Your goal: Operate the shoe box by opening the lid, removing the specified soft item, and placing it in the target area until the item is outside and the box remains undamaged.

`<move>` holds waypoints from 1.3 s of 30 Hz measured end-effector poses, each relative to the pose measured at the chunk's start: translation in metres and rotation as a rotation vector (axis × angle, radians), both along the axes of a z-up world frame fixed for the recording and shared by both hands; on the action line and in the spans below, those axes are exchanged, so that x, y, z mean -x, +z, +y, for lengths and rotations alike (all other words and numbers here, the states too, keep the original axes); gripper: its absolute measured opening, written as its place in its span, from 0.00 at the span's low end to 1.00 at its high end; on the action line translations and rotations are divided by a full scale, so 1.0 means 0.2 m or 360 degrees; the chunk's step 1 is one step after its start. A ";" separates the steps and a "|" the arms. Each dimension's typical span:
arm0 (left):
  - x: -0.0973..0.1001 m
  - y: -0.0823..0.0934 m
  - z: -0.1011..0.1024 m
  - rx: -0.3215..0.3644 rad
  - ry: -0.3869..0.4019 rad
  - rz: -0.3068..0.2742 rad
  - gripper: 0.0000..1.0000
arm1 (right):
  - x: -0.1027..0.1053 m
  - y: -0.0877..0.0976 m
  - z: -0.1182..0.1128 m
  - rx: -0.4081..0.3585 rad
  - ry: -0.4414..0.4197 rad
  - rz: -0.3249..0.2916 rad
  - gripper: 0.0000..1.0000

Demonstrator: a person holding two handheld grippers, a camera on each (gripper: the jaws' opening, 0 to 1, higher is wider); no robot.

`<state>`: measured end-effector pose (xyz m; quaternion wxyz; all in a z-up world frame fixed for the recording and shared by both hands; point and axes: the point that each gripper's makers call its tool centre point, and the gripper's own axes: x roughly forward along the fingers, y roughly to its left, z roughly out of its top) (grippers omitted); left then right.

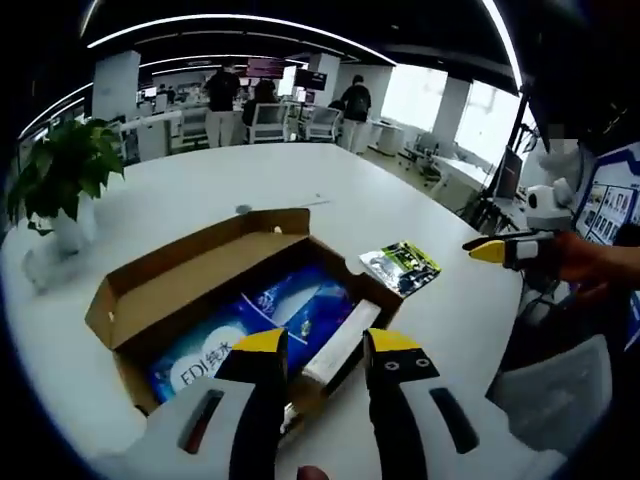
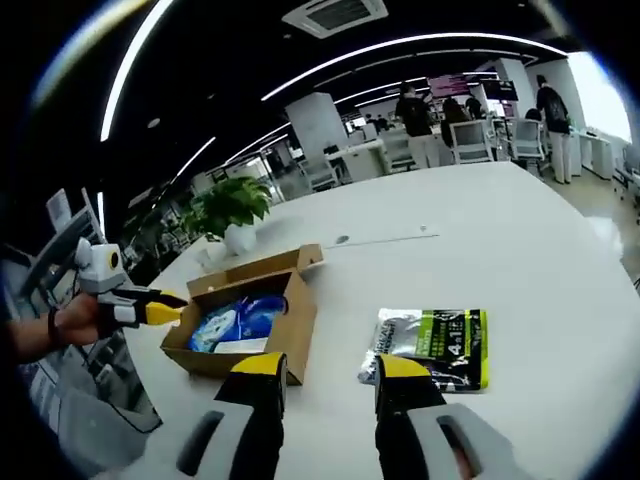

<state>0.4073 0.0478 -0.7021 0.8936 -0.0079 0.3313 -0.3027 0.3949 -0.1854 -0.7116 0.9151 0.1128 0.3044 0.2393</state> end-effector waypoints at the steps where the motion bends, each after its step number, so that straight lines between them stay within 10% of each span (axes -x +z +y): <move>1: 0.00 0.00 0.02 -0.0001 0.0005 0.0000 0.30 | 0.00 0.00 0.01 0.0005 0.0007 0.0000 0.32; 24: 0.07 -0.06 0.41 0.0092 0.0130 0.0061 0.31 | -0.09 -0.05 0.67 0.0041 0.0315 0.0038 0.31; 39: 0.10 -0.07 0.51 0.0123 0.0210 0.0069 0.30 | -0.14 -0.07 0.90 0.0060 0.0467 0.0051 0.31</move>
